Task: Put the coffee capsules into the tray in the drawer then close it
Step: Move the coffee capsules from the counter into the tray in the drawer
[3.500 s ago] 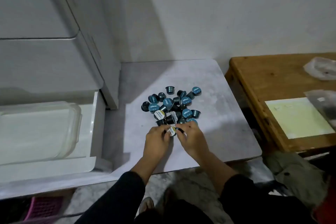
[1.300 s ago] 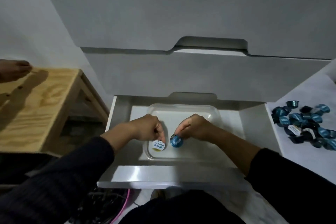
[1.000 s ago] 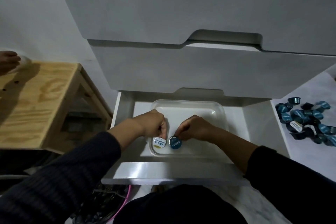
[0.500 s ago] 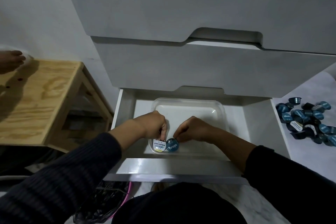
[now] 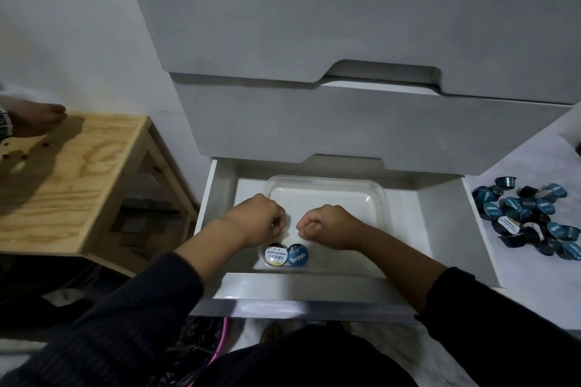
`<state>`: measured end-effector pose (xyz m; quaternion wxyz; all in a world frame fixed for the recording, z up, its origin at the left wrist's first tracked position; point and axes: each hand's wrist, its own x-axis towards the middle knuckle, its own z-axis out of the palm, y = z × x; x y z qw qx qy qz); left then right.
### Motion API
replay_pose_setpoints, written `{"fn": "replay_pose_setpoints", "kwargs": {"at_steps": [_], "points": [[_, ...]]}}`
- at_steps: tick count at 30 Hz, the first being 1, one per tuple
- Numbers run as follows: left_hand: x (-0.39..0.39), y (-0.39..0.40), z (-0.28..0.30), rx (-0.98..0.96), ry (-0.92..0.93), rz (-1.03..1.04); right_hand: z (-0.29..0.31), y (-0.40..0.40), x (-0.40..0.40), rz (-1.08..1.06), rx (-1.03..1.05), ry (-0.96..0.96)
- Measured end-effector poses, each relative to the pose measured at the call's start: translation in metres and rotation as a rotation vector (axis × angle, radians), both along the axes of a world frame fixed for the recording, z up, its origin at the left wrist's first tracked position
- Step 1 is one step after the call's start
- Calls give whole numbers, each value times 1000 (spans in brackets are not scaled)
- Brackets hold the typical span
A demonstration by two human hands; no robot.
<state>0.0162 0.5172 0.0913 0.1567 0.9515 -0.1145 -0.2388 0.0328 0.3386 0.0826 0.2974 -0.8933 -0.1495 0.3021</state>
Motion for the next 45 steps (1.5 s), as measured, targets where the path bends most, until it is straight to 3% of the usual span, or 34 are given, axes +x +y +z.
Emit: {"fn": "replay_pose_setpoints", "kwargs": {"at_steps": [5, 9, 12, 20, 28, 31, 34, 41, 45], "points": [[-19, -9, 2, 49, -231, 191, -2, 10, -20, -31, -126, -472], [-38, -23, 3, 7, -500, 313, 3, 11, -34, -82, -52, -838], [-46, -31, 6, 12, -567, 363, 10, 7, -41, -96, -62, -1051], [-62, -68, 20, -119, -638, 447, 17, -27, -54, -220, -38, -1101], [-58, -176, 41, -248, -616, 418, 28, -139, -43, -285, -42, -1196], [-53, -240, 48, -314, -584, 402, 28, -204, -36, -261, -133, -1226], [-52, -311, 51, -386, -509, 374, 29, -275, -35, -96, -337, -1292], [-44, -432, 26, -474, -293, 358, 3, -395, -35, -423, -163, -721], [-26, -468, -13, -465, -173, 447, -28, -432, -20, -455, -195, -630]]}}
